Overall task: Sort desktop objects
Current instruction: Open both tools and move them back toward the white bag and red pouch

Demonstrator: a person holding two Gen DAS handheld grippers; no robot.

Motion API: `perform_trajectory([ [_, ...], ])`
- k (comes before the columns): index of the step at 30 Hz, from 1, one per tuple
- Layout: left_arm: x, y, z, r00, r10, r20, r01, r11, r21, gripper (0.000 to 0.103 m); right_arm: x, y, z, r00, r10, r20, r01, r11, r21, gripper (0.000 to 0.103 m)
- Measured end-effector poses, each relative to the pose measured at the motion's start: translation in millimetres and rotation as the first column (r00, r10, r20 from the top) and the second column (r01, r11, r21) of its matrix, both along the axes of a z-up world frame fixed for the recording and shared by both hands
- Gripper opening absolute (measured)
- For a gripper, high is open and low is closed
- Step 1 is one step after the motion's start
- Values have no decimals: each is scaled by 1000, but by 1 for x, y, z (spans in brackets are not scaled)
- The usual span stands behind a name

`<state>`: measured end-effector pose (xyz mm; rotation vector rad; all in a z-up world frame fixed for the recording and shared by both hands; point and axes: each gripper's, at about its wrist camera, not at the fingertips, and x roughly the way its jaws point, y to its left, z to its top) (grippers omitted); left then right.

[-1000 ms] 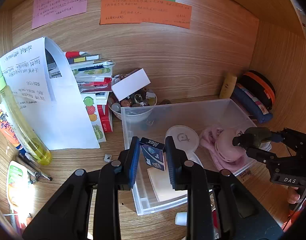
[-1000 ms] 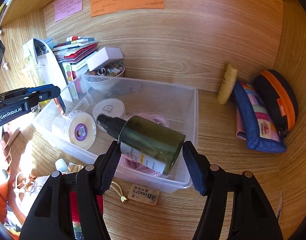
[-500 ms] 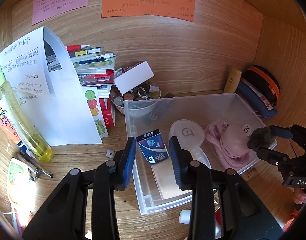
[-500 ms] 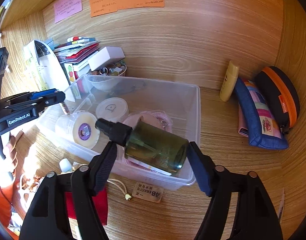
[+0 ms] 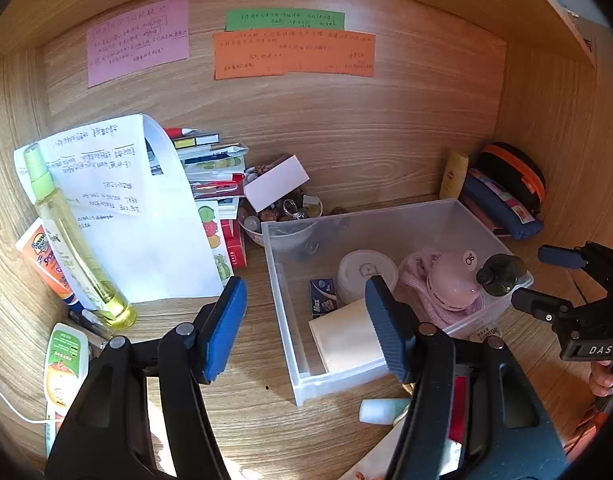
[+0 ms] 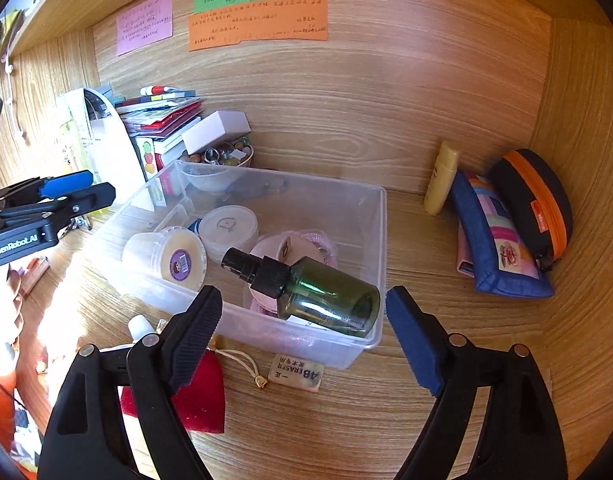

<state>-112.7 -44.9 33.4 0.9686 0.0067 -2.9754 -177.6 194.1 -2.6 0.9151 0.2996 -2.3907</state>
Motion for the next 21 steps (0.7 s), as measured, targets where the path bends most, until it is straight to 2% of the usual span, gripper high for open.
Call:
perform_trajectory([
  [1, 4, -2, 1, 1000, 1, 2, -1, 1000, -1, 68, 1, 1, 0, 1000, -3, 3, 3, 1000, -3, 83],
  [2, 7, -3, 1, 1000, 4, 3, -4, 1000, 0, 79, 3, 2, 0, 1000, -5, 7, 5, 1000, -7, 83],
  [3, 12, -5, 1, 1000, 7, -2, -7, 1000, 2, 83, 5, 4, 0, 1000, -6, 11, 6, 1000, -12, 83],
  [8, 33, -14, -4, 1000, 28, 11, -27, 999, -23, 84, 16, 11, -1, 1000, -18, 16, 18, 1000, -12, 84],
  [21, 88, -43, -43, 988, 80, 135, -80, 997, -5, 84, 60, 12, -15, 998, 25, 52, -23, 999, -30, 84],
])
